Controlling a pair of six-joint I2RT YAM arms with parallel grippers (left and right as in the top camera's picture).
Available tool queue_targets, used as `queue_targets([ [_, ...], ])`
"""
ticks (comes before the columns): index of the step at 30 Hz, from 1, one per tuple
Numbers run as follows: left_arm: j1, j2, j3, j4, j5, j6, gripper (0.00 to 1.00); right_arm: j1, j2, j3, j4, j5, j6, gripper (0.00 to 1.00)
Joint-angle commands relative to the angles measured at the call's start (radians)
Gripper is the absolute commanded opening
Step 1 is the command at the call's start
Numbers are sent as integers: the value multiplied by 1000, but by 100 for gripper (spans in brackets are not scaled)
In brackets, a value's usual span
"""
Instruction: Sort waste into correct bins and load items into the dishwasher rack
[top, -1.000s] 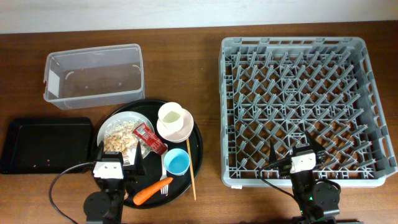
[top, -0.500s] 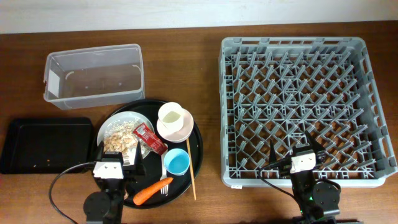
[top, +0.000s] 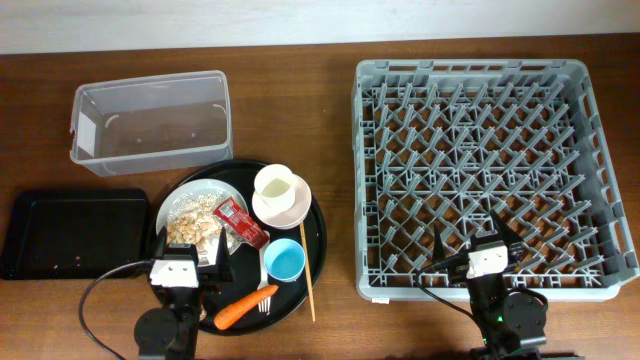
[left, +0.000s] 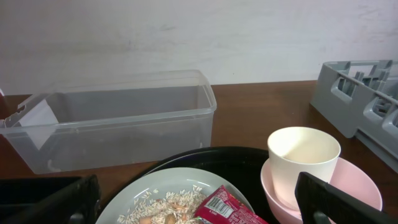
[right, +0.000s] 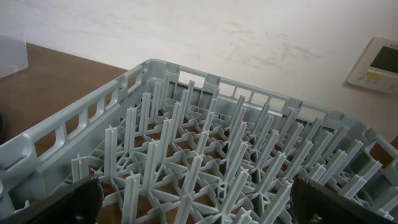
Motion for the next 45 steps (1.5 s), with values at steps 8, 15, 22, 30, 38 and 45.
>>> queue_targets([
  [8, 6, -1, 40, -17, 77, -31, 99, -5, -5, 7, 35, -52, 165, 99],
  [15, 6, 79, 252, -261, 33, -43, 99, -5, 1, 172, -241, -75, 338, 99],
  [22, 6, 486, 594, -543, 32, -42, 99, -5, 222, 529, -603, -71, 337, 99],
  [30, 6, 921, 1042, -977, 35, -42, 99, -5, 606, 850, -879, -94, 332, 99],
  [38, 6, 1092, 1102, -990, 80, -43, 99, -10, 768, 908, -958, -2, 319, 99],
  [45, 6, 1281, 1102, -910, 139, -167, 98, -10, 825, 908, -962, 14, 319, 99],
])
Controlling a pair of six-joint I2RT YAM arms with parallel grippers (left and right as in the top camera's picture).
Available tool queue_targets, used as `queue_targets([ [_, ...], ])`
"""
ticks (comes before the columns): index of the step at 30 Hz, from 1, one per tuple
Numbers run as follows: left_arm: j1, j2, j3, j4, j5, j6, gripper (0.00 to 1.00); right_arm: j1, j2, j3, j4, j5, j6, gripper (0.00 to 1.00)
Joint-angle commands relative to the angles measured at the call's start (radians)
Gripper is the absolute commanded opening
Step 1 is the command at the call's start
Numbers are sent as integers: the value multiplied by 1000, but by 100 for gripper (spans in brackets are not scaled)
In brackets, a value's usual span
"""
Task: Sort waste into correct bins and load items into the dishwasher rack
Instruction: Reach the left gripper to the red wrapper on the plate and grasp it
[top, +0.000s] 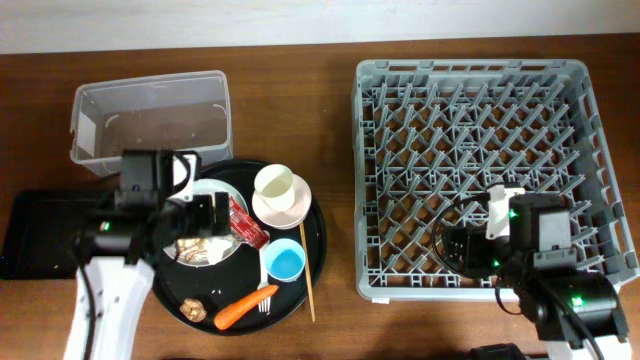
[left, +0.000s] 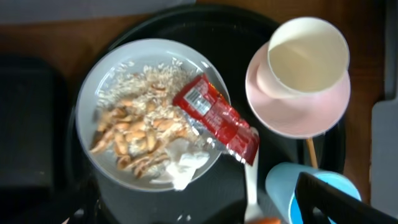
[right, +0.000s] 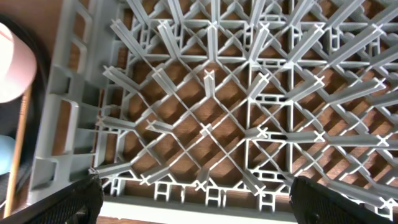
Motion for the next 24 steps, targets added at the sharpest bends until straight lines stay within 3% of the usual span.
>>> queue_targets([
  [1, 6, 117, 17, 13, 81, -99, 98, -5, 5, 17, 4, 28, -6, 99],
  [5, 6, 250, 17, 16, 132, -189, 84, -5, 5, 17, 3, 27, -6, 99],
  [10, 6, 383, 17, 72, 209, -206, 83, -5, 5, 17, 3, 27, -6, 99],
  [24, 3, 511, 14, 137, 204, -206, 77, -5, 5, 17, 5, 27, -6, 98],
])
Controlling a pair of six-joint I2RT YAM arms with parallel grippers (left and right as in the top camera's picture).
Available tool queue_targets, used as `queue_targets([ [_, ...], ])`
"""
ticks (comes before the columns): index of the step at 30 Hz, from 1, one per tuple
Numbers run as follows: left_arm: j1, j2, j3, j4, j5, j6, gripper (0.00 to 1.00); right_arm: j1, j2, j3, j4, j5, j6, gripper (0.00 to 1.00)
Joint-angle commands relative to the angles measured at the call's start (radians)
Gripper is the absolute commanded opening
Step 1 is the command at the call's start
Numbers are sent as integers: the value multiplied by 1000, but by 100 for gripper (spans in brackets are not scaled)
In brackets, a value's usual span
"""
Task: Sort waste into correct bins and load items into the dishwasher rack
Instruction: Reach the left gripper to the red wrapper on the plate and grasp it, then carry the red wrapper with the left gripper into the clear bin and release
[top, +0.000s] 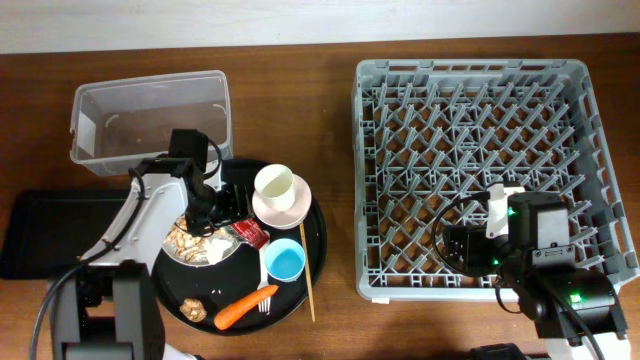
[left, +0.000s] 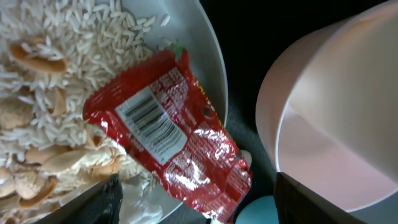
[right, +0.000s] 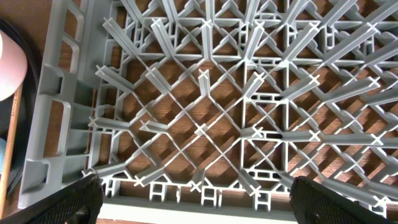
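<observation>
A red snack wrapper (left: 168, 134) lies on the right side of a white plate (left: 214, 81) of rice and food scraps; the overhead view shows the wrapper (top: 247, 233) too. My left gripper (left: 198, 190) hangs open low over it, one finger on either side, nothing held. From above, the left gripper (top: 215, 210) hides part of the plate. A pink bowl (left: 336, 124) with a white cup (top: 273, 183) in it sits just to the right. My right gripper (right: 193, 199) is open over the front left of the grey dishwasher rack (right: 205, 93).
The round black tray (top: 315, 240) also carries a blue cup (top: 286, 260), a carrot (top: 245, 306), a fork and a chopstick (top: 309, 285). A clear plastic bin (top: 150, 120) stands behind it and a black tray (top: 50, 235) to its left. The rack (top: 480, 160) fills the right.
My left gripper was well above the plate with the whole plate in its view; now it is close over the red wrapper. The right gripper has hardly shifted.
Both arms sat folded at the table's front edge, looking level across the table. Then the left gripper was over the plate and the right over the rack's front left, both looking down. Now the left gripper is low, straddling the wrapper.
</observation>
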Motion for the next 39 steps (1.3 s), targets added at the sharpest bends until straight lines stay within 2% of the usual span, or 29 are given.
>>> queue_targets([
  [1, 3, 21, 12, 12, 11, -9, 77, -5, 0, 17, 4, 13, -5, 99],
  [4, 3, 32, 12, 12, 8, -9, 71, -5, 0, 17, 3, 13, -5, 99],
  [7, 3, 34, 11, 13, 8, -9, 70, -5, 0, 17, 4, 13, -6, 99],
  [14, 3, 37, 11, 13, -18, -10, 61, -5, 0, 17, 4, 13, -6, 99],
  [32, 3, 78, 11, 42, -18, -10, 59, -5, 0, 17, 4, 13, -6, 99],
  [34, 3, 78, 11, 42, -18, -10, 53, -5, 0, 17, 4, 13, -6, 99],
  [35, 3, 78, 11, 42, -18, -10, 45, -5, 0, 17, 5, 13, -6, 99],
  [36, 3, 78, 11, 42, -15, -10, 36, -5, 0, 17, 6, 13, -6, 99],
  [37, 3, 77, 12, 42, -15, -10, 14, -5, 0, 17, 8, 13, -6, 99],
  [38, 5, 76, 17, 42, -16, -9, 3, -5, 0, 17, 8, 13, -6, 99],
  [39, 6, 76, 22, 42, -16, -9, 1, -5, 0, 17, 8, 13, -6, 99],
])
